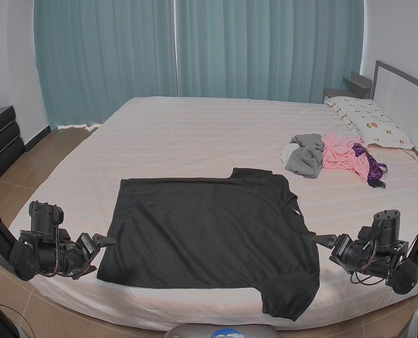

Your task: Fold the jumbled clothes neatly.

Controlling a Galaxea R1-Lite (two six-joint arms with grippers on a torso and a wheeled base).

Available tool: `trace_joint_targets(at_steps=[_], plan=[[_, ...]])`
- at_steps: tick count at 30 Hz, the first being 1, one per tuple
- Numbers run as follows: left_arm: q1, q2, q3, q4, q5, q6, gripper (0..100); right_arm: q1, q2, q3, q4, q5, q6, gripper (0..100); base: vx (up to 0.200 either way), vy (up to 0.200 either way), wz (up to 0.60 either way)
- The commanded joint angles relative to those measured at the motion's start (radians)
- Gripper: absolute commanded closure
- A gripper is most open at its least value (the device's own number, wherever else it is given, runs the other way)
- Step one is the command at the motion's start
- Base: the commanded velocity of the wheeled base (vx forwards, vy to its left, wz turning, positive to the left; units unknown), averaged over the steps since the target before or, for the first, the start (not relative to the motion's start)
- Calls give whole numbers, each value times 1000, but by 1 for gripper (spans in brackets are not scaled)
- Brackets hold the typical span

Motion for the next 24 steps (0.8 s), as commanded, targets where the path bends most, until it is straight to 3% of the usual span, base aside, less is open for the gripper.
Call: trace_joint_targets(at_steps=[1, 8, 12, 17, 24], plan=[[0, 38, 4, 1, 12, 8, 0, 5, 21, 7, -3, 1, 1, 0, 0, 0, 0], [14, 149, 67, -96, 63, 16, 0, 7, 47, 8, -6, 1, 1, 0, 0, 0, 0], [25, 279, 127, -305, 69, 25, 0, 7, 51, 8, -6, 0, 1, 0, 0, 0, 0], [17, 408, 196, -501, 158, 80, 0, 7, 62, 8, -6, 1, 1, 0, 0, 0, 0], [17, 463, 225, -628, 167, 93, 0, 7, 67, 8, -6, 1, 1, 0, 0, 0, 0]])
